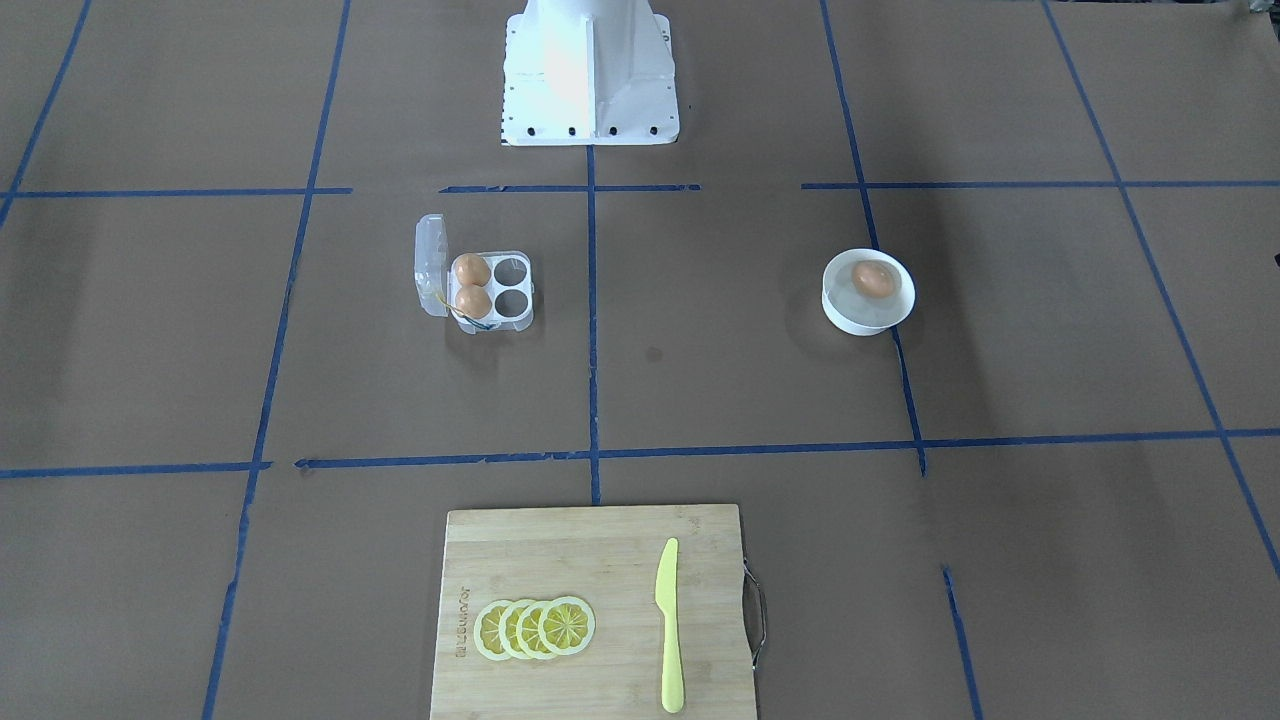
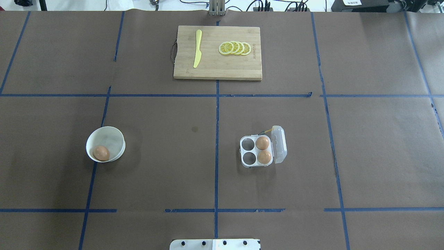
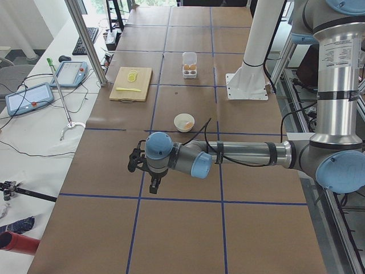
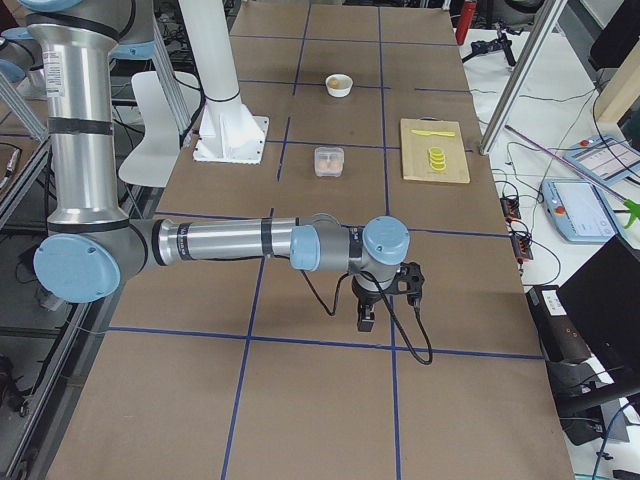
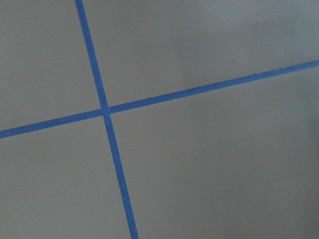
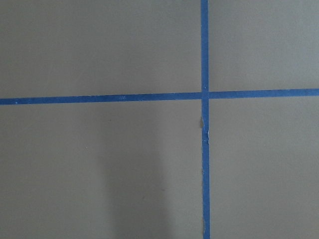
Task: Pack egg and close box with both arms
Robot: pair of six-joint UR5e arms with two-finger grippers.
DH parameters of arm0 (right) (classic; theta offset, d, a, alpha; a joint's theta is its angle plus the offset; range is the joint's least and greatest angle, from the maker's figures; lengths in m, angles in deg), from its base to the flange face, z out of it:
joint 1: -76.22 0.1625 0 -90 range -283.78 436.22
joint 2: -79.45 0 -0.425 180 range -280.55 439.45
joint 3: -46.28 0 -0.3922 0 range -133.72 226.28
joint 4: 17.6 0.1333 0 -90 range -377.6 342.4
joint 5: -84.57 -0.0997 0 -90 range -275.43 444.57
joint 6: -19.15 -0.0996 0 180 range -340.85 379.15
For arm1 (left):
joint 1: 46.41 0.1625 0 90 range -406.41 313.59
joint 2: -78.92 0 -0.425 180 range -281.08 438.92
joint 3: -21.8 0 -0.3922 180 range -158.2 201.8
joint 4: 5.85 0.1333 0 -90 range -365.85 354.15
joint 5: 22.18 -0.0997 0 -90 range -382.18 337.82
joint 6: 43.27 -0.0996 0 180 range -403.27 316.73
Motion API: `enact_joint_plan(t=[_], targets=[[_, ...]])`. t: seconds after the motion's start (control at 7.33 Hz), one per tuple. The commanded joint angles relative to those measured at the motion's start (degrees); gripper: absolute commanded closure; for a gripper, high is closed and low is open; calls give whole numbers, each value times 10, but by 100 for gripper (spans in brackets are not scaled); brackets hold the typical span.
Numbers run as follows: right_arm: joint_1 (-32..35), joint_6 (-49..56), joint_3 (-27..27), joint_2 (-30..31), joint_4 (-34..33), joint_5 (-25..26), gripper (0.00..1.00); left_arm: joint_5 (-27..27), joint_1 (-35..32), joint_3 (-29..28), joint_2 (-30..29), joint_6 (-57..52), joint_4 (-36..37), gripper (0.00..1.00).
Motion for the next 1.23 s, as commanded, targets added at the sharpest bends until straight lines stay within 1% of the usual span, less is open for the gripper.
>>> enact_joint_plan(t=[0.0,0.14,0.41,0.68,0.82,0.95,1.09], targets=[[-1,4,-1,0,0,11,0,-44,-3,10,-13,0,1,0],[-1,3,-1,0,0,9,0,-43,-2,14,-24,0,2,0],[-2,3,-1,0,-1,8,0,-44,-4,43,-15,1,-2,0],[-2,2,-1,0,-1,8,0,-43,0,40,-25,0,-3,0],[-2,1,-1,0,0,7,0,-34,0,40,-19,-1,-19,0],[-2,1,-1,0,-1,7,0,-30,23,36,-21,3,-66,0],[-2,1,-2,0,-1,7,0,-30,78,46,-22,59,-110,0]])
